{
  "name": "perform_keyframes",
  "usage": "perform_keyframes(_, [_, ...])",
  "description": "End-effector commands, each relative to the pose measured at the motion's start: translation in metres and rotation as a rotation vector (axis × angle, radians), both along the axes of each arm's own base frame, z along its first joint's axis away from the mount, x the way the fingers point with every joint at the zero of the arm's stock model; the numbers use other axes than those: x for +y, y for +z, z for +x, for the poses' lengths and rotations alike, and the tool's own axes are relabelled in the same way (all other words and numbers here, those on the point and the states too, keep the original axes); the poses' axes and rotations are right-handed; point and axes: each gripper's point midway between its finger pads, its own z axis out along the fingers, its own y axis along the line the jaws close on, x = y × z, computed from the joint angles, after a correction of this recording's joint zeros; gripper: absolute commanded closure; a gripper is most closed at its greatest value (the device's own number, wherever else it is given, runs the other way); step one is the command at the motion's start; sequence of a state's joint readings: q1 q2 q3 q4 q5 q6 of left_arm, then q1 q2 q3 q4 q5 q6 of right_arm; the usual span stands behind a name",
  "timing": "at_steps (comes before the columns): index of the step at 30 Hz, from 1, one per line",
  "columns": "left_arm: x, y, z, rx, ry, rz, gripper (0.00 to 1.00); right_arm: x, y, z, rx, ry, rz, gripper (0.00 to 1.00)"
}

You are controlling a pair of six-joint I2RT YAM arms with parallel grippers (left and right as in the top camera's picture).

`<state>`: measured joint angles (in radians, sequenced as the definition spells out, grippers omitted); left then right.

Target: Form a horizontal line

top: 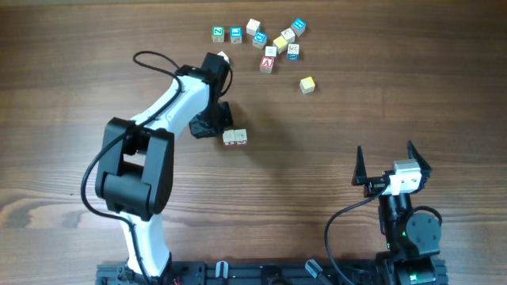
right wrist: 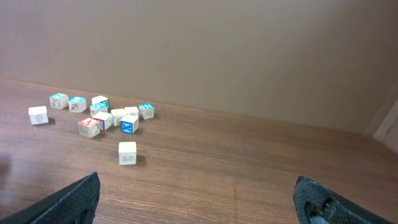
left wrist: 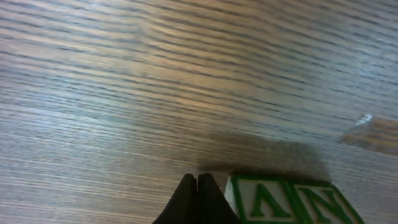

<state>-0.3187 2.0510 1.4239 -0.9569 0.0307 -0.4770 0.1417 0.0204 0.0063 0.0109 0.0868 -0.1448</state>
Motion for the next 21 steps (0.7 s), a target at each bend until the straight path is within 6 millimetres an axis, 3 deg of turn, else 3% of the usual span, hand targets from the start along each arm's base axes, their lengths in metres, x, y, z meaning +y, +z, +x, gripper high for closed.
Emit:
perform_keyframes(1, [-0.008, -0.006, -0.005, 0.011, -0.022, 0.002, 0.96, 0.000, 0.002, 0.000, -0.009, 0.003, -0.011, 0.00])
perform_keyframes(21, [-0.015, -0.006, 0.005, -0.038, -0.046, -0.007, 0.96, 0.000, 0.002, 0.000, -0.009, 0.003, -0.011, 0.00])
